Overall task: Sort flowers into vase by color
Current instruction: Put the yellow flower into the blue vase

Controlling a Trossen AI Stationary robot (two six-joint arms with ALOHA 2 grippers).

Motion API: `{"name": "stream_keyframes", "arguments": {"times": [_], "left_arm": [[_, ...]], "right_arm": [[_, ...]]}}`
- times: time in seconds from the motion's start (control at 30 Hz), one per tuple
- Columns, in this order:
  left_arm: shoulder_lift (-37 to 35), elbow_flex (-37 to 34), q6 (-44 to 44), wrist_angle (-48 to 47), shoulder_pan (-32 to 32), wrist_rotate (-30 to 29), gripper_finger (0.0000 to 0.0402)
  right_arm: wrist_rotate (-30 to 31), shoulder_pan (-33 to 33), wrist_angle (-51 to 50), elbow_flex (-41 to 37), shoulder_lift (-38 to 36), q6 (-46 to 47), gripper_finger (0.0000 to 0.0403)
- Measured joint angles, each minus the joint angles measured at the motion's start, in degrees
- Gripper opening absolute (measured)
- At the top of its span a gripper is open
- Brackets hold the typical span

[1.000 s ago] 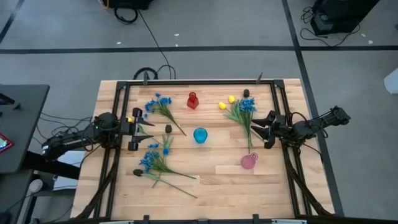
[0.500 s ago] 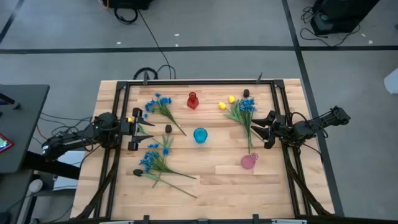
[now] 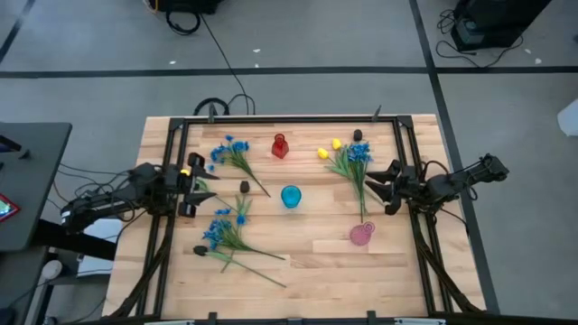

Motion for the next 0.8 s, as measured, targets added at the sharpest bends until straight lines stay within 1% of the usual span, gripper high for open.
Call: {"name": "stream_keyframes", "arguments": {"times": [0.27, 0.33, 0.43, 0.57, 0.63, 0.7, 0.8], "left_arm": [[0.0, 0.0, -0.8, 7.2, 0.0, 0.0, 0.0223], [0.0, 0.0, -0.8, 9.5, 0.0, 0.0, 0.0223], [0.0, 0.0, -0.8, 10.5, 0.0, 0.0, 0.0223], [0.0, 0.0, -1.6, 12.4, 0.0, -0.3, 0.0223], [0.0, 0.0, -2.7, 13.4, 0.0, -2.2, 0.0223], [0.0, 0.0, -4.0, 14.2, 0.0, -5.8, 0.0223], [0.3, 0.1, -8.4, 12.7, 0.0, -14.5, 0.0223]], "right_arm": [[0.2, 0.0, 12.0, 0.0, 0.0, -0.5, 0.0186], [0.7, -0.2, 14.3, 0.0, 0.0, -2.2, 0.0186], [0.8, -0.5, 15.7, 0.0, 0.0, -4.5, 0.0186], [1.7, -0.7, 15.7, 0.0, 0.0, -4.1, 0.0186], [1.6, -0.7, 15.6, 0.0, 0.2, -4.4, 0.0186], [1.0, -0.9, 15.2, 0.5, 1.1, -2.8, 0.0186], [-1.3, -1.3, 10.9, 4.6, 5.0, -1.3, 0.0186]]}}
